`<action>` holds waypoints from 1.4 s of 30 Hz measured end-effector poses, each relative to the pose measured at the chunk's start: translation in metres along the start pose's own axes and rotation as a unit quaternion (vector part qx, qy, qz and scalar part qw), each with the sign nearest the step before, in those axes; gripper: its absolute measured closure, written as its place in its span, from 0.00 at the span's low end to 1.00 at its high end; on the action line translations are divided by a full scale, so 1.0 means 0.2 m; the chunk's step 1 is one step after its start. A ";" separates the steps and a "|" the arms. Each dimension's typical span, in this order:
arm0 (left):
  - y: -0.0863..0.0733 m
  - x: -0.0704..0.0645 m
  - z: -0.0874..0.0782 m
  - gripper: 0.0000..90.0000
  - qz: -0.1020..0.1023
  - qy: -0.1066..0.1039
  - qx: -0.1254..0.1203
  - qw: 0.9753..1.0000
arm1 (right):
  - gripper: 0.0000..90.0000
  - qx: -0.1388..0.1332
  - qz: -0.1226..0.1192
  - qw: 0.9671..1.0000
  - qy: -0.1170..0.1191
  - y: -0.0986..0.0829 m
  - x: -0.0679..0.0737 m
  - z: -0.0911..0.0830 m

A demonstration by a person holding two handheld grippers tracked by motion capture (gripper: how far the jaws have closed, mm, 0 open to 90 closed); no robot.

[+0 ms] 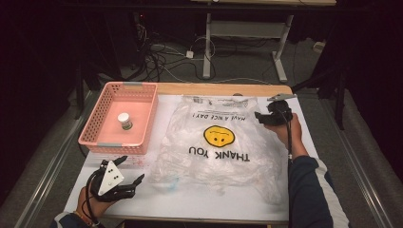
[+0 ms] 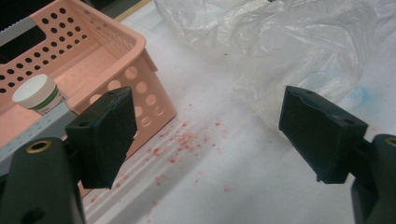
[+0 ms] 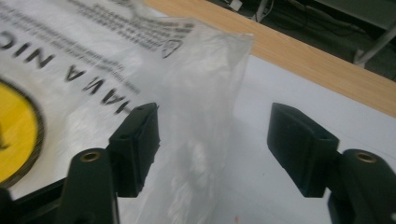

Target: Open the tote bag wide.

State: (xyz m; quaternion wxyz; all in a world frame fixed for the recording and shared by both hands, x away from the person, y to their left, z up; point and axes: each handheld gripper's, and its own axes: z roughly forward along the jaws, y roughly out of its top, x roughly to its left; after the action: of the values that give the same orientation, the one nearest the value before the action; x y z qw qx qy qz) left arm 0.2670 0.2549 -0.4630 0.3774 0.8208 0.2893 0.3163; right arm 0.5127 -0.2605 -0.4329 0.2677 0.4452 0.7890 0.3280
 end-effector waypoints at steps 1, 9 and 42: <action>0.00 -0.01 0.00 0.22 -0.003 -0.005 0.004 1.000 | 0.43 0.005 0.000 1.000 0.000 0.01 0.00 0.03; 0.00 -0.02 0.01 0.22 -0.002 -0.012 0.008 1.000 | 0.85 0.071 0.006 0.997 -0.012 0.02 -0.04 0.23; 0.01 0.01 0.01 0.23 0.000 -0.002 -0.005 1.000 | 0.85 0.067 0.088 0.992 -0.065 -0.32 0.03 -0.20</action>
State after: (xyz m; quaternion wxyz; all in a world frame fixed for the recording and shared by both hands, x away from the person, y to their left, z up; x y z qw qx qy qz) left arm 0.2695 0.2544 -0.4613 0.3822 0.8196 0.2869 0.3160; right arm 0.4476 -0.2917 -0.4570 0.2576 0.5505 0.7478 0.2671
